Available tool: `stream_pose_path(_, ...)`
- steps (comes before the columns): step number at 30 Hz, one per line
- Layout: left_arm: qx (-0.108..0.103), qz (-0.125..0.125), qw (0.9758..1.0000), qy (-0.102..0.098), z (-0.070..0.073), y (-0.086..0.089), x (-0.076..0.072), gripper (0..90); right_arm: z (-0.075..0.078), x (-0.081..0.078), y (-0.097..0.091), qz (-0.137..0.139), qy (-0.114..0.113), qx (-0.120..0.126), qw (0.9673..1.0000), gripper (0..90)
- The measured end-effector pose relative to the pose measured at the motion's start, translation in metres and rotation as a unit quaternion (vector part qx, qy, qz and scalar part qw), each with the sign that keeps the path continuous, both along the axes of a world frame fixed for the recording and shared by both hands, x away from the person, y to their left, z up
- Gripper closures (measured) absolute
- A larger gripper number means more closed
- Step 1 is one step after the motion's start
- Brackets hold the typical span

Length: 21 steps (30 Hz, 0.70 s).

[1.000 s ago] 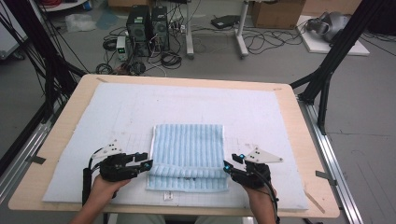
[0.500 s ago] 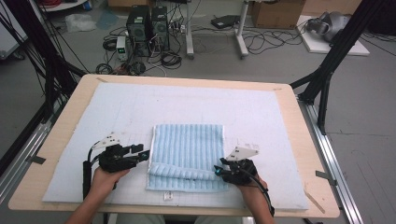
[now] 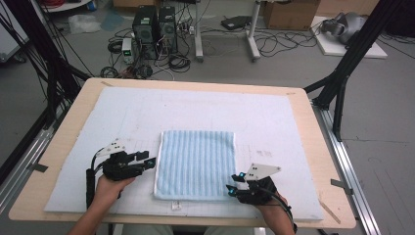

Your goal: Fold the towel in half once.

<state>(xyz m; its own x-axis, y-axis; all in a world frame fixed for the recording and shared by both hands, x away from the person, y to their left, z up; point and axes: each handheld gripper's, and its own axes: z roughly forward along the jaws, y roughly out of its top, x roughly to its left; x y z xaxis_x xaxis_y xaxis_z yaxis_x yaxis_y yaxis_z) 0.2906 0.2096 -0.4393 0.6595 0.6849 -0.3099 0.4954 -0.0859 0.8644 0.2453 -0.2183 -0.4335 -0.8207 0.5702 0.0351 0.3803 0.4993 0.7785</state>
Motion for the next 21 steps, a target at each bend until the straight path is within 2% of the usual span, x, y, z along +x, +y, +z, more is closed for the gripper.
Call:
stream_pose_path(4,0.016,-0.004,0.9999,0.003,-0.003,-0.005,0.0,51.1,-0.001,0.009,0.005,-0.045,-0.013,-0.016,0.9988,59.8)
stream_pose_path(7,0.02,-0.005,0.9998,0.007,-0.005,-0.007,0.001,51.3,-0.003,0.016,0.009,-0.061,-0.006,-0.023,0.9979,65.6)
stream_pose_path(9,0.022,-0.003,0.9997,0.007,-0.005,-0.007,0.001,51.3,-0.005,0.017,0.012,-0.054,0.006,-0.019,0.9983,70.3)
stream_pose_path(11,0.02,0.0,0.9998,0.008,-0.005,-0.005,0.002,51.3,-0.008,0.016,0.015,-0.044,0.018,-0.035,0.9983,75.0)
stream_pose_path(12,0.019,0.001,0.9998,0.009,-0.005,-0.005,0.001,51.2,-0.009,0.014,0.015,-0.04,0.019,-0.036,0.9984,76.4)
stream_pose_path(14,0.02,0.001,0.9998,0.008,-0.005,-0.003,0.001,51.2,-0.008,0.011,0.013,-0.024,0.038,-0.033,0.9984,76.7)
stream_pose_path(17,0.017,0.003,0.9998,0.008,-0.005,-0.004,0.002,51.2,-0.005,0.004,0.01,0.006,0.04,-0.044,0.9982,73.3)
stream_pose_path(19,0.02,0.0,0.9998,0.008,-0.005,-0.004,0.004,51.1,-0.004,0.004,0.007,0.004,0.036,-0.044,0.9984,69.8)
stream_pose_path(21,0.017,0.002,0.9998,0.009,-0.003,-0.005,0.008,50.9,-0.002,0.008,0.005,-0.009,0.022,-0.023,0.9994,66.8)
